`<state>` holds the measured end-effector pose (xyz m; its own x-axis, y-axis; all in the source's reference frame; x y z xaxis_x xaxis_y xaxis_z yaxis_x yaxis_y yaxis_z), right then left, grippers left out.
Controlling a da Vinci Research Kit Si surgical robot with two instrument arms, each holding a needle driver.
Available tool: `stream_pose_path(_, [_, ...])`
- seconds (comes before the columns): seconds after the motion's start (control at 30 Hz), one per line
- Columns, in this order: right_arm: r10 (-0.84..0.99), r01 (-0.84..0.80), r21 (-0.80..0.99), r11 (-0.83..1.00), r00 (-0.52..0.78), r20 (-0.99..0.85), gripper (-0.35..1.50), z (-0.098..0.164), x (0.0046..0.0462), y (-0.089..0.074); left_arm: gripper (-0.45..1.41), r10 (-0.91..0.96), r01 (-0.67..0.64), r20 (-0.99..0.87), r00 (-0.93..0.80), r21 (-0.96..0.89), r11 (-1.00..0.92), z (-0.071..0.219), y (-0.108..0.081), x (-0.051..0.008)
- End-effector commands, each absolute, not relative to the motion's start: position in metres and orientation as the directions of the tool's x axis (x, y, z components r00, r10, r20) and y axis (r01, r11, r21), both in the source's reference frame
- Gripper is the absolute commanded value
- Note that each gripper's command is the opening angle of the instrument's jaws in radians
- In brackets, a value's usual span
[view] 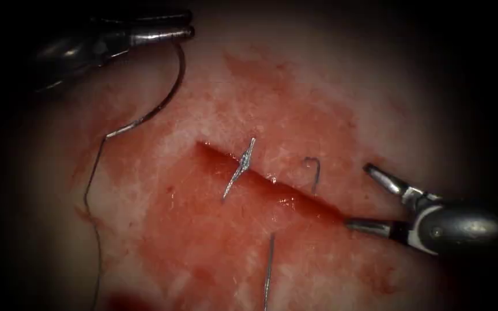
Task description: Wound Closure
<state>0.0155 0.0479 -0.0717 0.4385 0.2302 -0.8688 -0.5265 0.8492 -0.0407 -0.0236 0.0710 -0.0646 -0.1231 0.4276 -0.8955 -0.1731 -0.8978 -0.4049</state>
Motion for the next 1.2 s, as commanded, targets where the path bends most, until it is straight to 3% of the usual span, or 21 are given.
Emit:
stream_pose_path(0.03, [0.224,-0.533,-0.048,0.845,0.434,-0.873,1.18,-0.0701,0.0167,0.0483,-0.35,0.429,-0.172,-0.895,-0.123,-0.407,-0.897,-0.0640,0.0706,-0.0241])
stream_pose_path(0.43, [0.126,-0.515,-0.116,0.849,0.411,-0.903,1.03,-0.0724,0.0201,0.0486,-0.35,0.435,-0.175,-0.892,-0.123,-0.412,-0.894,-0.0640,0.0706,-0.0241])
stream_pose_path(0.5, [0.108,-0.505,-0.131,0.853,0.416,-0.903,0.88,-0.0733,0.0203,0.0484,-0.35,0.435,-0.175,-0.892,-0.123,-0.412,-0.894,-0.0640,0.0706,-0.0241])
stream_pose_path(0.57, [0.102,-0.497,-0.128,0.858,0.410,-0.907,0.57,-0.0733,0.0205,0.0483,-0.35,0.435,-0.175,-0.892,-0.123,-0.412,-0.894,-0.0640,0.0706,-0.0241])
stream_pose_path(0.6, [0.093,-0.457,-0.114,0.882,0.407,-0.909,-0.32,-0.0729,0.0211,0.0480,-0.35,0.435,-0.175,-0.892,-0.123,-0.412,-0.894,-0.0640,0.0706,-0.0241])
stream_pose_path(0.9, [0.100,-0.369,-0.073,0.927,0.428,-0.899,-0.35,-0.0728,0.0221,0.0485,-0.35,0.435,-0.174,-0.892,-0.123,-0.412,-0.894,-0.0640,0.0706,-0.0240])
stream_pose_path(1.07, [0.256,-0.444,0.060,0.894,0.396,-0.882,-0.35,-0.0729,0.0216,0.0500,-0.35,0.435,-0.174,-0.892,-0.123,-0.412,-0.894,-0.0640,0.0706,-0.0240])
stream_pose_path(1.1, [0.388,-0.508,0.178,0.843,0.346,-0.854,-0.35,-0.0723,0.0211,0.0510,-0.35,0.435,-0.174,-0.892,-0.123,-0.412,-0.894,-0.0640,0.0706,-0.0240])
stream_pose_path(1.2, [0.449,-0.543,0.228,0.808,0.318,-0.835,-0.35,-0.0715,0.0206,0.0515,-0.35,0.435,-0.174,-0.892,-0.123,-0.412,-0.894,-0.0640,0.0706,-0.0240])
